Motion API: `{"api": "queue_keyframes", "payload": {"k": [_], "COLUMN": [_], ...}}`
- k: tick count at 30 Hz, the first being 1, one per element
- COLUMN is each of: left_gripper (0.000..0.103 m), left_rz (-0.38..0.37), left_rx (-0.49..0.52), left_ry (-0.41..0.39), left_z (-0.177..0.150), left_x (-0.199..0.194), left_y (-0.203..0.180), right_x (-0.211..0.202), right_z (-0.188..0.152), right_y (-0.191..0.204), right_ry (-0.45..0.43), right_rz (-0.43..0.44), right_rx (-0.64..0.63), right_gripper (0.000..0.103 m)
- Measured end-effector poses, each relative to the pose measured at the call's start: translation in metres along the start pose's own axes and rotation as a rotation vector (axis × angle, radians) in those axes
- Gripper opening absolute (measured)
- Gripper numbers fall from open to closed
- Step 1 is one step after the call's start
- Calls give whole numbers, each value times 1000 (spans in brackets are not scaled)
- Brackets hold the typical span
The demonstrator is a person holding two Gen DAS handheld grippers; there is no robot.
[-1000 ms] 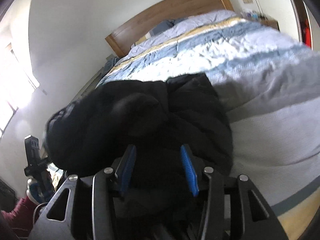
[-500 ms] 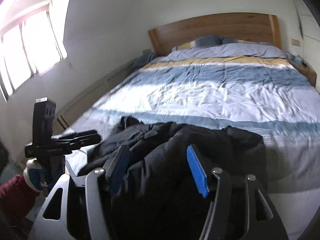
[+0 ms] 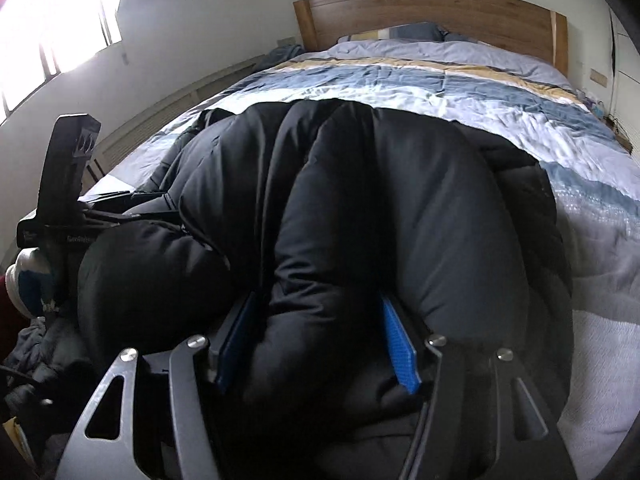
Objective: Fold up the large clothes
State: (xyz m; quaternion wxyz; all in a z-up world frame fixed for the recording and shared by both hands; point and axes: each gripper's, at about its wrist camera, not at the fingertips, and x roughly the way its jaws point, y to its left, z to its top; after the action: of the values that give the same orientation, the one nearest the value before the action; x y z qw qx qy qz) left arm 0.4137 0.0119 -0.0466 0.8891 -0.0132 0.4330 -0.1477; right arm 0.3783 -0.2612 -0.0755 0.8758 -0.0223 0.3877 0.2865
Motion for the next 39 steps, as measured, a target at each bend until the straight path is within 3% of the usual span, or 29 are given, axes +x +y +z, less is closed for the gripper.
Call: {"api": "queue_keyframes", "payload": {"k": [4,7,11,20,32,39], "left_gripper": [81,82,83,83,83,89], "left_rz": [46,40,85,199,252,290], "left_rx": [19,40,51,56,55,57], "left_ry": [-14,-53,-7,-66,-129,-178], "left_z": [-2,-13,-29,-40,-88,-112], "left_x": [-25,-51,-44,-99,-178,-219], "left_y": [-9,-17,-22,-41,-48,-50], "right_x": [-18,-40,-40,-95,-177,-219], "right_z": [5,0,-21,-35,-88,-122], "right_y": [13,24,27,30,57,64], "right_ry": [31,12,63,2,-35,-55], "right_rz": [-25,-9,-32,-67,-125,-160], "right_rx": [-16,-38,-14,75,93,130], "right_gripper": [60,60,60,60,60,60]}}
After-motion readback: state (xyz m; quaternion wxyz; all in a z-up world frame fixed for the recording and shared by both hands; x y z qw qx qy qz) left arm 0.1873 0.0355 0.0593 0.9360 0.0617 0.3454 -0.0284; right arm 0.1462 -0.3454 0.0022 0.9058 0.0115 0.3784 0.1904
